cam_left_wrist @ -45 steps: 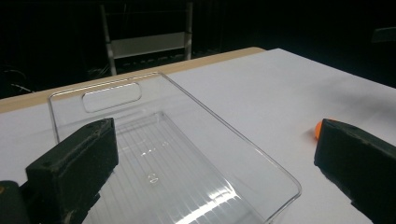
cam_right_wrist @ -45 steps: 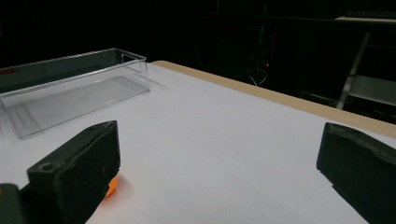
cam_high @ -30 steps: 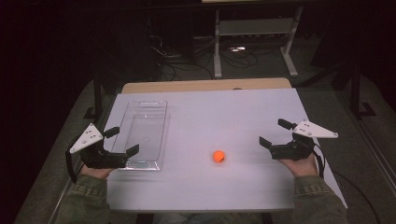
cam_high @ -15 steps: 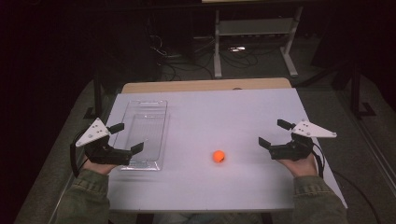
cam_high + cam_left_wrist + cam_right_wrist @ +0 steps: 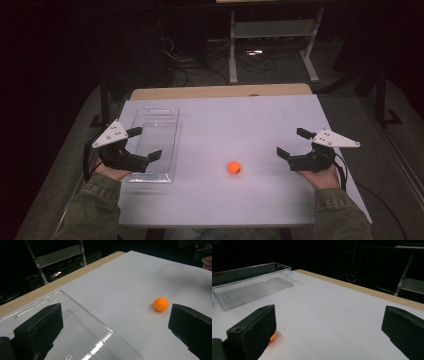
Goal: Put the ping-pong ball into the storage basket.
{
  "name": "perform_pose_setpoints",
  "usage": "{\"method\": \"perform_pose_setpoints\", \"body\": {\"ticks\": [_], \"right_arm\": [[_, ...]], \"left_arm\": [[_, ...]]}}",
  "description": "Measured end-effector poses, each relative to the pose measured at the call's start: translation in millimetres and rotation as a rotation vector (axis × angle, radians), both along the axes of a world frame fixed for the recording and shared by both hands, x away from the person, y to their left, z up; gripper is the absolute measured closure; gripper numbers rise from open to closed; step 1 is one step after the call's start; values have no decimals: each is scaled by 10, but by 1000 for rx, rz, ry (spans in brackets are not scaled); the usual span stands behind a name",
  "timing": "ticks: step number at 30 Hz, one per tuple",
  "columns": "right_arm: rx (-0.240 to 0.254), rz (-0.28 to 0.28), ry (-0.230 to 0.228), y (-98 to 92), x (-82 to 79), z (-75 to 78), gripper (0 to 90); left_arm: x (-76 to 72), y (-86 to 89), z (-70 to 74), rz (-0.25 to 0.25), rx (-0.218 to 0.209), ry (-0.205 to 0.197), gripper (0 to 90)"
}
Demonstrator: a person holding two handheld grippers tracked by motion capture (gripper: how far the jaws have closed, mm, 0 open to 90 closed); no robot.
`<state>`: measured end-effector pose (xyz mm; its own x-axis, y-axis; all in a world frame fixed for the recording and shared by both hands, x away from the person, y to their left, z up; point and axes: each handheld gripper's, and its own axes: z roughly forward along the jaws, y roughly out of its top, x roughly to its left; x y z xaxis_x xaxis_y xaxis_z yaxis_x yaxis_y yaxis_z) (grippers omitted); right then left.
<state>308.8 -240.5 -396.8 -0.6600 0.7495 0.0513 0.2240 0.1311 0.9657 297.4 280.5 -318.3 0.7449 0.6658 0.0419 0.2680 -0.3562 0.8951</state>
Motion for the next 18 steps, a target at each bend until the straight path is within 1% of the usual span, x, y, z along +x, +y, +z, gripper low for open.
{"method": "perform_pose_setpoints", "body": {"ticks": [9, 18], "right_arm": [[-7, -4, 2, 7, -4, -4, 0], [-7, -1, 4, 7, -3, -4, 0]], "left_arm": [[67, -167, 33, -51, 27, 19, 0], [109, -270, 48, -83, 49, 33, 0]]}}
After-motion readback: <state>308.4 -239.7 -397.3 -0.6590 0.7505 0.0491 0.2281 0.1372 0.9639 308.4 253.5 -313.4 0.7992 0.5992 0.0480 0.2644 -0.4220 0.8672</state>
